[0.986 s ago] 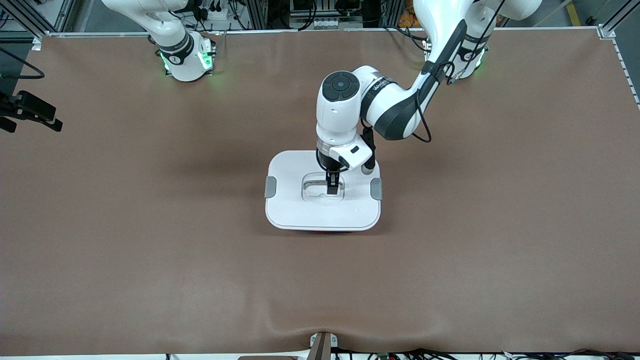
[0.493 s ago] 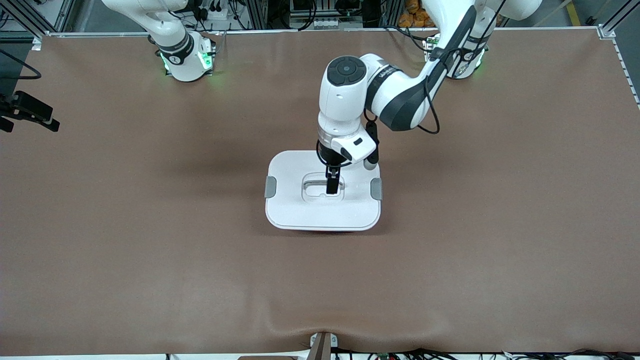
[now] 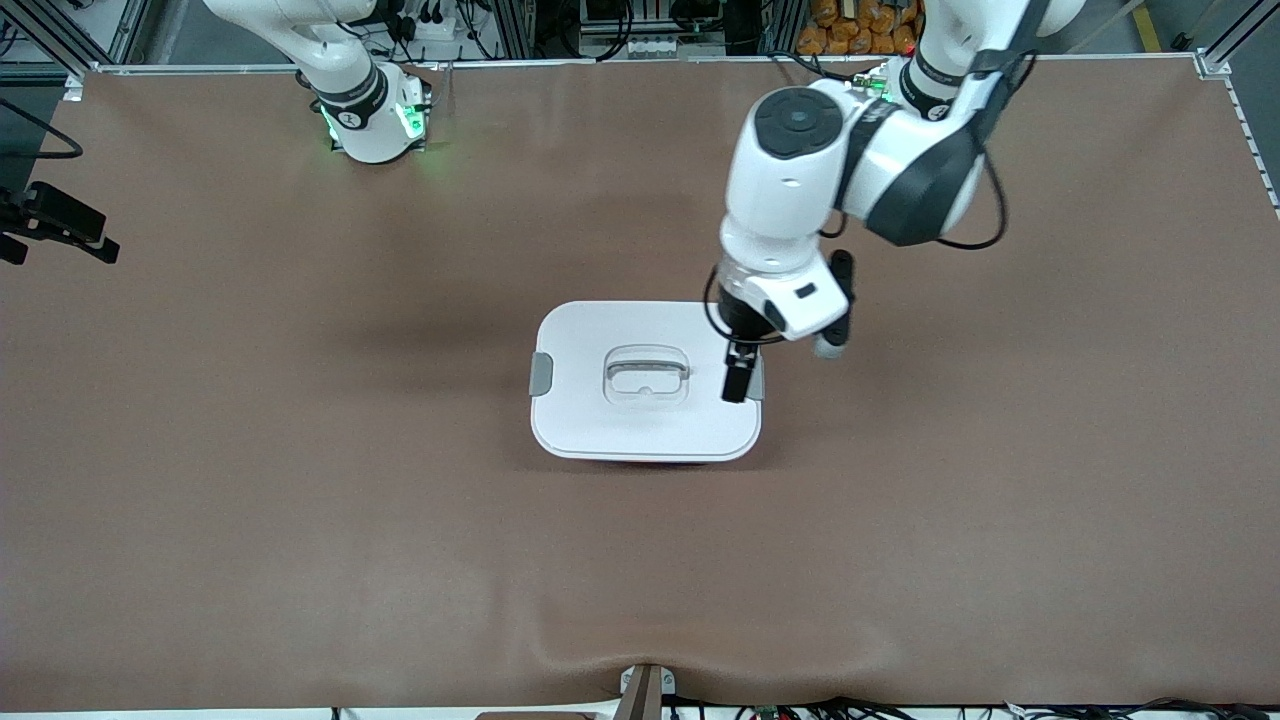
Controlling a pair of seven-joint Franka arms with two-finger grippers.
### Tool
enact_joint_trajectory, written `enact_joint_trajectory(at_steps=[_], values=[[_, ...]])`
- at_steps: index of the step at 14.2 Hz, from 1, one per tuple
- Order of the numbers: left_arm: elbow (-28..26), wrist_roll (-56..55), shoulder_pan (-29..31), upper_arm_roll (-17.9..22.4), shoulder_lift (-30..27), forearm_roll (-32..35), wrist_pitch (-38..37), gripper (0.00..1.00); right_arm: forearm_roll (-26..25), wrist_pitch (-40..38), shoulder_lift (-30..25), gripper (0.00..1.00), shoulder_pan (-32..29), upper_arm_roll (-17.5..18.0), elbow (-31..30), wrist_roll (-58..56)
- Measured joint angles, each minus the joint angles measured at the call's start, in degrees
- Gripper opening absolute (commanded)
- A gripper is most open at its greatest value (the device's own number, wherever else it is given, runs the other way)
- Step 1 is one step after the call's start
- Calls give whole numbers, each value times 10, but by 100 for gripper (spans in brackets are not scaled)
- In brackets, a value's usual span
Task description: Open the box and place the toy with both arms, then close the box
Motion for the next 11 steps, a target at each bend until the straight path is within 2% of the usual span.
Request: enact_joint_trajectory(at_steps=[5,11], values=[[0,186,70,0,-36,-18,-68,100,0,0,0,100,0,0,0,0],[0,415,137,0,-44,-19,-127,100,0,0,0,100,0,0,0,0]])
